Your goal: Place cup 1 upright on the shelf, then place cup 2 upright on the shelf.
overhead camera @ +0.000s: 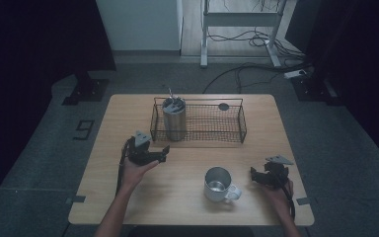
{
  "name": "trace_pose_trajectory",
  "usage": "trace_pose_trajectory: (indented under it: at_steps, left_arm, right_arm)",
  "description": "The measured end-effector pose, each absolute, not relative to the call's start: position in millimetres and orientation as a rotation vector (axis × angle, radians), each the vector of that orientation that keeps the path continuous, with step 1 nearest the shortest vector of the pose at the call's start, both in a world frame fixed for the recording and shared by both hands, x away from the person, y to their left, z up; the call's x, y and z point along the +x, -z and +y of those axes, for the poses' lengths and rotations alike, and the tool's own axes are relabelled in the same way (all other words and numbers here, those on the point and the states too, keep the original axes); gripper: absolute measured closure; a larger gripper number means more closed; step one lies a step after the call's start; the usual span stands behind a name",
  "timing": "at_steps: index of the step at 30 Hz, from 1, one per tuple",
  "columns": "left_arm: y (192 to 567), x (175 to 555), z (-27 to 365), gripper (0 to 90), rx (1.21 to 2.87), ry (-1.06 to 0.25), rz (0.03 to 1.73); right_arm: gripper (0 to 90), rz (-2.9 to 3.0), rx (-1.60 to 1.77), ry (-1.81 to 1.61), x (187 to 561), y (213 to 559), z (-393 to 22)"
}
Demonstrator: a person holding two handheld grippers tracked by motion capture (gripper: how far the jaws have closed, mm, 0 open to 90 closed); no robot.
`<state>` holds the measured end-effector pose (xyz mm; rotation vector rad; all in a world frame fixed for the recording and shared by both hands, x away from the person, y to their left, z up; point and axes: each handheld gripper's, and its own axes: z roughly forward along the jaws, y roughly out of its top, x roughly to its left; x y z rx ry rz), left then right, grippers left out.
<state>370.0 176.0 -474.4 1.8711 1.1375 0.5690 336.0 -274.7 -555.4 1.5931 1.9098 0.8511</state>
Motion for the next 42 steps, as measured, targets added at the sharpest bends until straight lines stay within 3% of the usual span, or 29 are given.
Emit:
trace_pose_trajectory:
  at_steps: [20, 29, 42]
  left_arm:
    - [532.8, 321.8, 197.3, 8.5, 1.921, -0.488, 1.183]
    - [536.4, 319.7, 195.0, 9.2, 1.93, -0.491, 1.183]
    - [543.2, 312.8, 189.2, 10.3, 1.957, -0.487, 1.18]
  right_arm:
    - [12.2, 1.885, 1.619, -0.84, 336.3, 555.3, -273.6]
    - [13.4, 1.832, 1.598, -0.863, 332.1, 551.7, -272.6]
    - [14.1, 1.832, 1.488, -1.181, 303.1, 507.2, -267.4]
